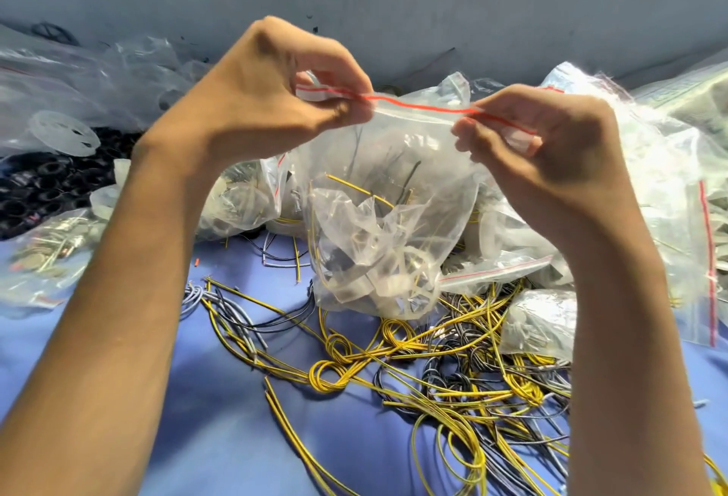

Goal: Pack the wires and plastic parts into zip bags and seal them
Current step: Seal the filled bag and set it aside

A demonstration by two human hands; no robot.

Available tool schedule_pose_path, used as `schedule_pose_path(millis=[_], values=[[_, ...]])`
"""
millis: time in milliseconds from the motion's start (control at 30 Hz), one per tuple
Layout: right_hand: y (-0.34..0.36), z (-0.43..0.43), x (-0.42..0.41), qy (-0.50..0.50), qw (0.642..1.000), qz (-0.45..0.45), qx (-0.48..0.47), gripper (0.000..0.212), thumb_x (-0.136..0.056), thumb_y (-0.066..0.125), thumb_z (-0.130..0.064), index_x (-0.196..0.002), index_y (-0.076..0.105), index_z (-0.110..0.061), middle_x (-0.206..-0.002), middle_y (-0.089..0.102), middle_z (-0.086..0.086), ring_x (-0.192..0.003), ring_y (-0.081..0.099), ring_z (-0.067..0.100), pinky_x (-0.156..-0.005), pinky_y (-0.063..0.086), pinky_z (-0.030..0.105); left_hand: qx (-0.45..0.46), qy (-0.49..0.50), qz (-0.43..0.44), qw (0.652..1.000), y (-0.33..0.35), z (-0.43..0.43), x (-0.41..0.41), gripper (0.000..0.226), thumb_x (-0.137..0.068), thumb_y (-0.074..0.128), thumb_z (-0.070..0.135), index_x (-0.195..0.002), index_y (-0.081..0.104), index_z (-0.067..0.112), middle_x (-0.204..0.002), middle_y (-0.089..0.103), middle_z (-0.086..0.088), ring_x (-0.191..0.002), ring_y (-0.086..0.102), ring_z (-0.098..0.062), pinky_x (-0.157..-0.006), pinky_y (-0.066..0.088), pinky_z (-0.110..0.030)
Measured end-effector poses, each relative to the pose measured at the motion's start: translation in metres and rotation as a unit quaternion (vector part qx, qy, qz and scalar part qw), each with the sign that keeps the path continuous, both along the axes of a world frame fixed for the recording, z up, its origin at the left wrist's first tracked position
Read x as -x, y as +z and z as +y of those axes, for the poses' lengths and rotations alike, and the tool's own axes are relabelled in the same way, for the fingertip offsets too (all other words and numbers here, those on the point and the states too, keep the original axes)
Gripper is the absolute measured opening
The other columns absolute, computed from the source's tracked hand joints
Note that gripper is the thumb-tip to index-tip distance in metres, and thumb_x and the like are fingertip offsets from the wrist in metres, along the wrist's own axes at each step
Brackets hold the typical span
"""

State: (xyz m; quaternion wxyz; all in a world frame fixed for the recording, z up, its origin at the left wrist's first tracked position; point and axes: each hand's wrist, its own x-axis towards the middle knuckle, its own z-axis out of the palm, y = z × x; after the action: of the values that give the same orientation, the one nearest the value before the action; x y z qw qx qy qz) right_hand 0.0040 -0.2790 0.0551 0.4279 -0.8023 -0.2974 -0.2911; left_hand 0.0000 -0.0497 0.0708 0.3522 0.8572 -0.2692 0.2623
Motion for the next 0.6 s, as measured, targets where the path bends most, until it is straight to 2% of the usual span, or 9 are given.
schedule_pose_path(millis=[100,200,300,433,500,600], values=[[0.001,0.0,0.002,-0.007,1.0,-0.009,0.016,0.013,-0.083,0.063,-0.015,-0.082,0.073,-0.007,-0.072,0.069,-0.004,-0.066,0.065,0.014,-0.071,0.055,0.039,-0.022,0.007,-0.01,1.0,0.0,-0.002,0.0,0.012,-0.08,0.069,0.013,-0.079,0.064,0.023,-0.071,0.062,0.012,-0.066,0.054,0.002,-0.068,0.044,-0.009],[0.0,0.0,0.001,-0.025,0.999,-0.013,0.029,0.011,-0.083,0.064,-0.013,-0.081,0.073,-0.006,-0.071,0.07,0.003,-0.065,0.065,0.014,-0.071,0.055,0.035,-0.035,0.008,-0.01,0.999,0.001,-0.004,0.0,0.014,-0.079,0.069,0.013,-0.078,0.064,0.025,-0.07,0.062,0.012,-0.064,0.053,0.002,-0.065,0.041,-0.008],[-0.002,0.003,0.0,-0.046,0.997,-0.031,0.059,0.009,-0.084,0.067,-0.013,-0.084,0.075,-0.007,-0.074,0.07,0.001,-0.069,0.064,0.01,-0.07,0.052,0.026,-0.056,0.021,-0.022,0.998,0.001,-0.006,-0.001,0.014,-0.081,0.071,0.013,-0.081,0.066,0.026,-0.074,0.066,0.004,-0.067,0.055,-0.005,-0.064,0.042,-0.017],[-0.005,0.014,-0.001,-0.045,0.997,-0.026,0.052,0.009,-0.084,0.068,-0.015,-0.084,0.076,-0.009,-0.075,0.07,0.0,-0.067,0.061,0.007,-0.066,0.046,0.015,-0.09,0.012,-0.023,0.996,0.005,-0.011,0.002,0.005,-0.079,0.074,0.02,-0.082,0.07,0.021,-0.076,0.066,0.003,-0.07,0.059,-0.016,-0.066,0.047,-0.029],[-0.007,0.018,-0.001,-0.045,0.997,-0.017,0.063,0.01,-0.084,0.068,-0.017,-0.085,0.075,-0.01,-0.076,0.072,0.002,-0.068,0.064,0.011,-0.068,0.049,0.022,-0.104,0.007,-0.016,0.994,0.004,-0.014,0.002,0.006,-0.079,0.075,0.019,-0.081,0.069,0.02,-0.075,0.065,0.002,-0.07,0.059,-0.018,-0.067,0.048,-0.031],[-0.008,0.02,-0.001,-0.051,0.995,-0.013,0.083,0.014,-0.084,0.066,-0.021,-0.085,0.075,-0.011,-0.077,0.073,0.007,-0.073,0.067,0.022,-0.073,0.05,0.036,-0.112,0.005,-0.01,0.994,0.001,-0.017,0.001,0.011,-0.079,0.075,0.016,-0.081,0.067,0.024,-0.074,0.064,0.002,-0.07,0.059,-0.015,-0.067,0.046,-0.027]])
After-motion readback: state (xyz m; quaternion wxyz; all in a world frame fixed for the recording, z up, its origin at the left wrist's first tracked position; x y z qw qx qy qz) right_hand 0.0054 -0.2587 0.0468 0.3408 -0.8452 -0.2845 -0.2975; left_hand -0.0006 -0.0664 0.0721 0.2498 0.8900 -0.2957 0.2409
